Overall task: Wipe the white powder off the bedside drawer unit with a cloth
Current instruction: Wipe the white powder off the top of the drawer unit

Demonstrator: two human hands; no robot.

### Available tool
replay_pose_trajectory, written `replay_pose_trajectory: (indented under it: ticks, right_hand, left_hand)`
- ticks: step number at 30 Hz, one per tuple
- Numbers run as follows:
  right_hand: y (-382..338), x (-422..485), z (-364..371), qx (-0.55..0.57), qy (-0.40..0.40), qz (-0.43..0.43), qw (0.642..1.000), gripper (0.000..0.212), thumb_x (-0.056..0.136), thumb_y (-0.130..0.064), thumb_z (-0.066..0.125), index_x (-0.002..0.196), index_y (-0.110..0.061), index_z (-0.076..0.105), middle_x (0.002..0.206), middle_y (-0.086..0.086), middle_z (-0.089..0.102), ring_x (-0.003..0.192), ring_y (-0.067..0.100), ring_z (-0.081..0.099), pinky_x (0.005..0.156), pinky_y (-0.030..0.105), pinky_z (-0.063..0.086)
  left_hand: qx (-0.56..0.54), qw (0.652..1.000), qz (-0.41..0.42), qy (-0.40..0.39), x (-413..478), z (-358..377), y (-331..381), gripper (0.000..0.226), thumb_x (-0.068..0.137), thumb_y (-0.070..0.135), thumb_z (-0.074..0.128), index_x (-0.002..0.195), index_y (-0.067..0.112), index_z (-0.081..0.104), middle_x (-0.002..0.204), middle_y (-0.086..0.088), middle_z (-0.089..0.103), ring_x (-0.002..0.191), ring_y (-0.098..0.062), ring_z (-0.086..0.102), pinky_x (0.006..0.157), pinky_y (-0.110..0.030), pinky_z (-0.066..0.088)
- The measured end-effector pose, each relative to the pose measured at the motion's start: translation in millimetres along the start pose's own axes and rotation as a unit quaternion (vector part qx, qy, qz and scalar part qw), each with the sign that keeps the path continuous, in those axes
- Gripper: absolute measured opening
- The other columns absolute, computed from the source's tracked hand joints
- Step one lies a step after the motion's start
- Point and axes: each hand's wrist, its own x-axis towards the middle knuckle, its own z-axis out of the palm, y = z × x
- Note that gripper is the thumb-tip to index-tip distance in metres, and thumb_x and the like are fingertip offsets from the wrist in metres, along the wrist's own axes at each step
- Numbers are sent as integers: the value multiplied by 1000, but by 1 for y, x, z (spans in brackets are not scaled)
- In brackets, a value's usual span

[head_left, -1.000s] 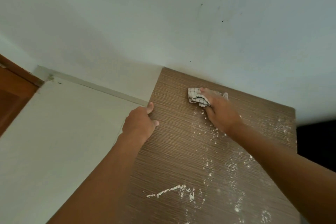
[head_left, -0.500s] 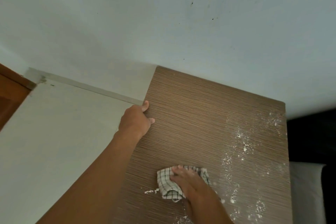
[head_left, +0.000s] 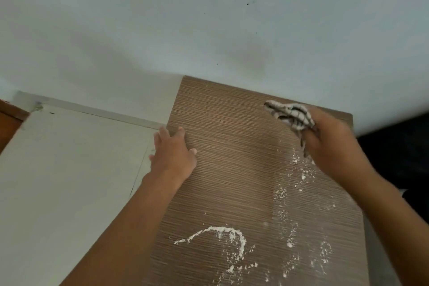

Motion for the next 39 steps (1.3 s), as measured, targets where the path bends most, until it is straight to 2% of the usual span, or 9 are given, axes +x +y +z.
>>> replay_pose_trajectory:
  ticks: [2, 5, 7, 9, 17, 22, 28, 33, 39]
  right_hand:
    - [15, 18, -5, -27, 8, -4, 1000, 27, 94, -15, 54, 115, -32, 59, 73, -16, 59, 56, 10, 58, 62, 28, 45]
    - [43, 40, -2, -76, 2, -19, 997, 36, 93, -15, 54, 124, -32, 55, 106, -3, 65, 80, 21, 58, 73, 31, 43]
    - [58, 50, 3, -122, 7, -34, 992, 41, 92, -10, 55, 129, -28, 54, 123, 1, 62, 103, 26, 59, 80, 34, 42]
    - [69, 58, 11, -161, -10, -47, 986, 43, 91, -8, 54, 130, -25, 53, 125, 3, 61, 112, 28, 56, 85, 39, 46]
    - [101, 75, 33, -123, -62, -54, 989, 42, 96, -20, 49, 137, -31, 46, 134, -2, 56, 120, 23, 51, 95, 41, 46]
    - [108, 68, 52, -108, -37, -61, 992, 42, 95, -20, 52, 136, -23, 50, 142, 0, 50, 130, 22, 43, 107, 42, 35]
    - [88, 31, 64, -79, -11, -84, 993, 37, 92, -17, 55, 129, -20, 58, 135, 2, 55, 125, 24, 44, 111, 34, 24]
    - [53, -42, 82, -51, 6, -86, 995, 41, 84, -18, 66, 124, -21, 61, 132, -1, 58, 126, 7, 37, 112, 35, 8]
    - [11, -152, 117, -38, -66, -99, 992, 69, 63, -29, 79, 126, -29, 52, 130, -11, 57, 122, 8, 51, 105, 45, 36]
  left_hand:
    - [91, 994, 55, 23, -5, 10, 16, 67, 93, 47, 54, 152, 28, 27, 161, -16, 4, 149, -31, 2, 119, -51, 15]
    - [127, 984, 125, -5, -4, 20, 44, 70, 90, 55, 53, 151, 35, 25, 162, -11, 0, 149, -31, 1, 118, -54, 15]
    - [126, 984, 115, -52, -1, 24, 57, 76, 89, 54, 57, 152, 38, 20, 163, -6, -6, 149, -30, -2, 116, -59, 15]
    - [145, 983, 93, -69, 3, 28, 63, 81, 87, 52, 61, 153, 41, 15, 162, -3, -11, 149, -32, -4, 114, -63, 16]
    - [131, 986, 66, -79, 6, 30, 67, 79, 87, 48, 64, 150, 45, 17, 162, 0, -12, 148, -31, -7, 113, -65, 17]
    - [128, 987, 57, -84, 8, 31, 68, 79, 86, 48, 65, 150, 46, 17, 162, 1, -12, 149, -30, -8, 113, -65, 17]
    - [118, 988, 50, -87, 8, 30, 68, 78, 86, 47, 66, 149, 47, 20, 162, 1, -11, 148, -29, -7, 113, -65, 15]
    - [121, 988, 48, -86, 9, 29, 70, 75, 87, 44, 65, 149, 46, 22, 162, 1, -9, 148, -30, -6, 113, -65, 17]
    - [132, 985, 48, -96, 8, 26, 72, 75, 88, 45, 65, 149, 46, 22, 162, 0, -9, 148, -31, -4, 113, -64, 18]
